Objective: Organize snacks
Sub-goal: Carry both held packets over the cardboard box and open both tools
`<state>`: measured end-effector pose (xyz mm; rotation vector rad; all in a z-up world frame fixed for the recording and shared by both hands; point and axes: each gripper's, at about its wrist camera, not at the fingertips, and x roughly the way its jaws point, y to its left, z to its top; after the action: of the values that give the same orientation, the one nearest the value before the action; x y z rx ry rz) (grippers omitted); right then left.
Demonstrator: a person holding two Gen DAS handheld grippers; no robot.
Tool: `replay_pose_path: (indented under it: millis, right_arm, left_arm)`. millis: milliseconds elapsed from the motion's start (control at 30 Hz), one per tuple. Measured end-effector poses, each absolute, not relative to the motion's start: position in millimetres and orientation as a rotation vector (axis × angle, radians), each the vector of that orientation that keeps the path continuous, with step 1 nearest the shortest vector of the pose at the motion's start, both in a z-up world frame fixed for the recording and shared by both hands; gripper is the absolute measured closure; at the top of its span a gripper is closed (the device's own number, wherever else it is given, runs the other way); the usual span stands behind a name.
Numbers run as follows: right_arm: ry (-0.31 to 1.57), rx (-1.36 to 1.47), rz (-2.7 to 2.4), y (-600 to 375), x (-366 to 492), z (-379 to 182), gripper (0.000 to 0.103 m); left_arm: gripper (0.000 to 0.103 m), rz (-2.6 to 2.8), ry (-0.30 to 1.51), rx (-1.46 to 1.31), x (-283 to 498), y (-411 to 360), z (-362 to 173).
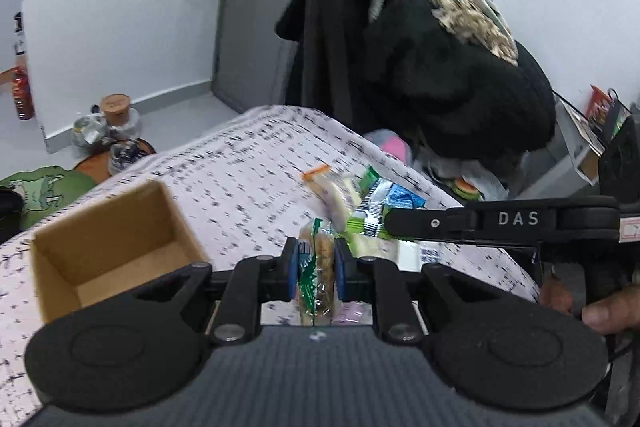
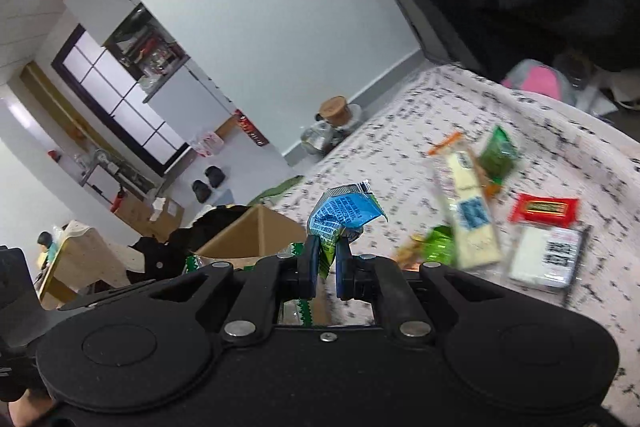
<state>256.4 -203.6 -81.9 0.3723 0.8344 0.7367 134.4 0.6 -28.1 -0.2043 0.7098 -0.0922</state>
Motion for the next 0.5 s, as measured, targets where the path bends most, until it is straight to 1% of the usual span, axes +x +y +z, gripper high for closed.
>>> replay_pose_path:
  millis: [233, 500]
  right_arm:
    - [0.83, 0.352, 0.797, -172.2, 249.7, -77.3, 0.095]
    - [0.857, 0.312, 0.854, -139.3, 236.1, -81.1, 0.095]
  left_arm:
    - [0.086, -0.007, 0.686, -0.229, 119.9, 34.5, -22.4]
    - [0.086, 0.081, 0.699, -0.266, 105.9, 69.5, -33.4]
